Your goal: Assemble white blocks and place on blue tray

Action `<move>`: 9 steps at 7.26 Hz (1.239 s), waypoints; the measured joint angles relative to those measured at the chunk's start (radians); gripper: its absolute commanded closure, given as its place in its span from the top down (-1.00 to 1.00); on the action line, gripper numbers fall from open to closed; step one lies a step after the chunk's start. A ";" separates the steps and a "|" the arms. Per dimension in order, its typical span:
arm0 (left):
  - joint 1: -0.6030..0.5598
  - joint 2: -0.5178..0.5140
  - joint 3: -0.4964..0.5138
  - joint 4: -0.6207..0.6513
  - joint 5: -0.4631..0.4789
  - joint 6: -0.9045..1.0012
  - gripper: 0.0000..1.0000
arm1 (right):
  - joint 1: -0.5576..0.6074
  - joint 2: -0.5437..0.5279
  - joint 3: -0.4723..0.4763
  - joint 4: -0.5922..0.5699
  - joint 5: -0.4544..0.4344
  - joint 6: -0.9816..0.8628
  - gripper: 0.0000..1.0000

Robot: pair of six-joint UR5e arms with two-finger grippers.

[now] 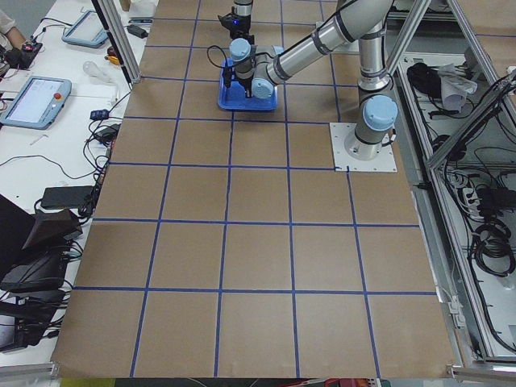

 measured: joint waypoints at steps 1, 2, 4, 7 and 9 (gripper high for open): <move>-0.001 -0.001 0.000 0.000 -0.001 -0.005 -1.00 | -0.027 -0.021 -0.031 0.075 -0.014 0.133 1.00; -0.002 -0.001 0.001 0.000 -0.002 -0.014 -1.00 | -0.049 -0.034 -0.075 0.169 -0.022 0.221 1.00; -0.004 -0.001 0.002 0.001 -0.003 -0.033 -1.00 | -0.079 -0.057 -0.190 0.363 -0.067 0.335 1.00; -0.006 -0.001 0.003 0.002 -0.002 -0.040 -0.59 | -0.146 -0.122 -0.284 0.555 -0.109 0.402 1.00; -0.003 0.011 0.014 -0.002 0.005 -0.044 0.62 | -0.192 -0.190 -0.295 0.629 -0.128 0.405 1.00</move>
